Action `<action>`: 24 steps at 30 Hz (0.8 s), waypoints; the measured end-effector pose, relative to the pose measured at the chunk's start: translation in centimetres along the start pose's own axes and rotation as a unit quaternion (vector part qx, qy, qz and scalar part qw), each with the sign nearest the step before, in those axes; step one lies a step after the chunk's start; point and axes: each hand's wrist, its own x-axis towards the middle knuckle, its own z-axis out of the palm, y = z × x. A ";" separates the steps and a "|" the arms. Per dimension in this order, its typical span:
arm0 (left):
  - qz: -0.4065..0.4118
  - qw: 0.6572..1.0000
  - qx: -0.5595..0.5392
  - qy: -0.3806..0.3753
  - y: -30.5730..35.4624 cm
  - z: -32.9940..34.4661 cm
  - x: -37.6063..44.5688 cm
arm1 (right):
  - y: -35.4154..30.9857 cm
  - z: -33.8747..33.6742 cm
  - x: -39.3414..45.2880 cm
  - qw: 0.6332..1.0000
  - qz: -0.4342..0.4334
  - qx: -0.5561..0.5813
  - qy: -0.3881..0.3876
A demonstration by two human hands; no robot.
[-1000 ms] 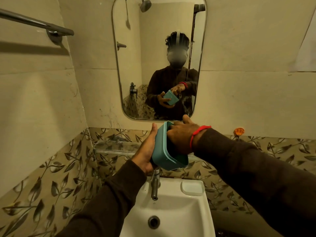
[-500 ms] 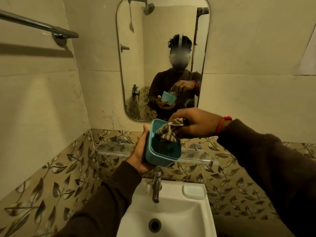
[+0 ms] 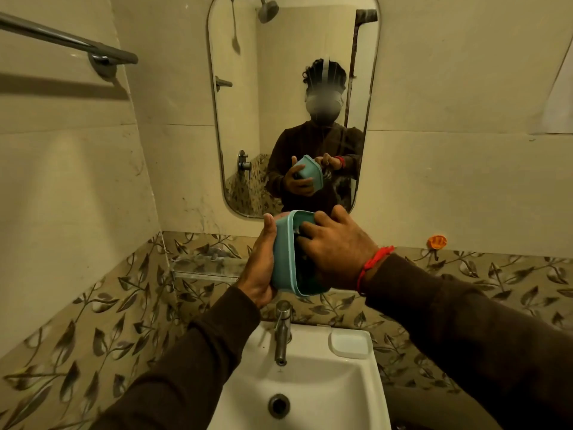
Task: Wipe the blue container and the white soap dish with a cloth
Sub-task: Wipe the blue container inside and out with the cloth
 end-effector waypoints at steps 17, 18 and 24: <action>0.121 0.992 -0.025 -0.027 2.8 0.9 -0.5 | -4.1 -1.9 -0.3 0.899 0.113 0.420 -0.052; 0.118 0.991 -0.044 -0.039 3.1 0.9 -0.6 | -4.4 -2.0 -0.4 0.885 0.128 0.445 -0.037; 0.057 0.993 -0.098 -0.022 3.0 0.6 -0.8 | -4.0 -3.6 -0.4 0.842 0.170 0.509 -0.053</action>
